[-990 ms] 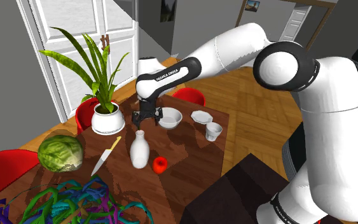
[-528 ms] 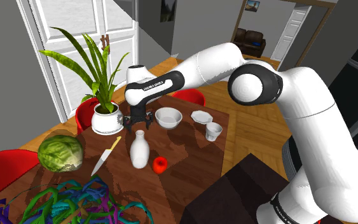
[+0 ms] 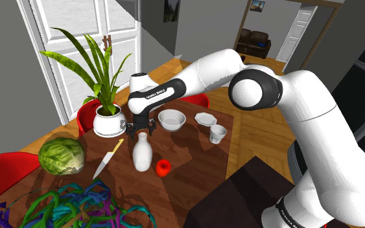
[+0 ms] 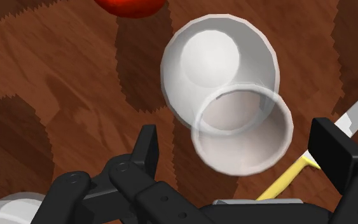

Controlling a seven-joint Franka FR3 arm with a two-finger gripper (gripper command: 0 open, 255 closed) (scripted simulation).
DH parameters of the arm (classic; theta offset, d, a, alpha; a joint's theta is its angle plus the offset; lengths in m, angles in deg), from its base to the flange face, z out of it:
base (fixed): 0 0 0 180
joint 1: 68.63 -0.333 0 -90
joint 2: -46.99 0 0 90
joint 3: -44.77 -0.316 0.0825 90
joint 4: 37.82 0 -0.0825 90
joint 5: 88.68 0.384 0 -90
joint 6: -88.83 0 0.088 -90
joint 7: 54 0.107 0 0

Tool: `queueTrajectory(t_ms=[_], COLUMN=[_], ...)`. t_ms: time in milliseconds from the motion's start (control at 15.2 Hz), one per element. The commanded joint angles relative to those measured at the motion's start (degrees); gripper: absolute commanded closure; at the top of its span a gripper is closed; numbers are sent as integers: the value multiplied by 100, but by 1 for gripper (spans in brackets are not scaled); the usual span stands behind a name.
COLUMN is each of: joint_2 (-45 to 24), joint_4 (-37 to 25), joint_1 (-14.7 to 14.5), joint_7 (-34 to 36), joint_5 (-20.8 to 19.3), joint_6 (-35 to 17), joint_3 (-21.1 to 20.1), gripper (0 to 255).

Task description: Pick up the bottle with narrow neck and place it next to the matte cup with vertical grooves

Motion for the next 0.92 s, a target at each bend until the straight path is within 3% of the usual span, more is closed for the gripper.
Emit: queueTrajectory(t_ms=[0, 198, 264, 858], joint_2=[-5, -5, -5, -5], joint_4=[-3, -3, -3, -3], joint_1=[-1, -1, -1, -1], joint_7=[0, 0, 0, 0], joint_5=[0, 0, 0, 0], joint_6=[-4, -4, -4, -4], joint_3=[0, 0, 0, 0], gripper=[0, 0, 255, 255])
